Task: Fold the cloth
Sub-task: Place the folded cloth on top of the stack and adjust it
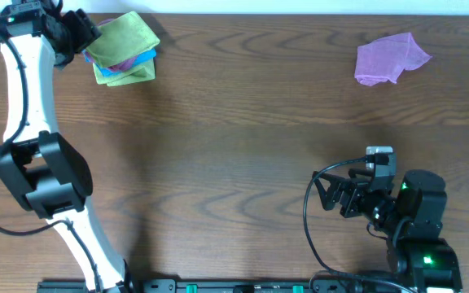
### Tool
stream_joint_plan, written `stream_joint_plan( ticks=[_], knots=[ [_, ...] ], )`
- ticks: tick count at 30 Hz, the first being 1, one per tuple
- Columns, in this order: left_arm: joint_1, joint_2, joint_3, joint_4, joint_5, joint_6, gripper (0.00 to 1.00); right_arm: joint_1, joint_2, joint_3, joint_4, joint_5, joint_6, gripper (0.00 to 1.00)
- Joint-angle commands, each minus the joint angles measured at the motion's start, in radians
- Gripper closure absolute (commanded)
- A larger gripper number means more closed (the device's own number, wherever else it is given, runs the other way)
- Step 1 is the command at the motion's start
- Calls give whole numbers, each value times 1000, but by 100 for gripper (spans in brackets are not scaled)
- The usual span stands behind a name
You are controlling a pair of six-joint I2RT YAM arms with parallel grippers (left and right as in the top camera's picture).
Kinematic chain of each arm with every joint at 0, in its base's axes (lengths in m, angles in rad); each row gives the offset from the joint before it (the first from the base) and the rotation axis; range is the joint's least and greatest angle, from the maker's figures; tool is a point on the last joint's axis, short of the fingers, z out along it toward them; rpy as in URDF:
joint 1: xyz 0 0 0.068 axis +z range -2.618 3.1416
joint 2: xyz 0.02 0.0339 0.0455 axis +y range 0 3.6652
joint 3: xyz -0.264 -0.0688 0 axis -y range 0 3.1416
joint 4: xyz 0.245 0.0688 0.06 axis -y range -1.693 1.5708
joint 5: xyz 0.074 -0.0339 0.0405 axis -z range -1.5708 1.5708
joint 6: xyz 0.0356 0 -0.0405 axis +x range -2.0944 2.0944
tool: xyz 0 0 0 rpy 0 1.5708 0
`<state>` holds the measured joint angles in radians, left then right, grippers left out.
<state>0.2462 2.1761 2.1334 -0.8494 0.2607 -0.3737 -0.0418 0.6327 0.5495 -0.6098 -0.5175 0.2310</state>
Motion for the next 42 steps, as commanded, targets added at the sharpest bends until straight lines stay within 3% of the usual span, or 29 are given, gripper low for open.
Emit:
stream_joint_plan(
  ticks=[1, 3, 4, 14, 29, 37, 42],
  knots=[
    [-10, -27, 24, 28, 84, 2, 67, -6, -5, -3, -1, -10, 12, 1],
    [-20, -20, 24, 58, 95, -28, 94, -6, -4, -3, -1, -10, 11, 1],
    [-29, -16, 24, 73, 96, -38, 94, -6, -4, -3, -1, -10, 12, 1],
    [-101, 111, 24, 250, 43, -80, 94, -6, -4, -3, -1, -10, 11, 1],
    [-100, 333, 24, 300, -10, -83, 94, -6, -5, -3, -1, -10, 11, 1],
    [-85, 298, 45, 303, 32, -59, 94, -6, -5, -3, -1, -10, 11, 1],
    [-74, 242, 97, 269, 55, -41, 87, -6, -5, -3, -1, -10, 11, 1]
  ],
)
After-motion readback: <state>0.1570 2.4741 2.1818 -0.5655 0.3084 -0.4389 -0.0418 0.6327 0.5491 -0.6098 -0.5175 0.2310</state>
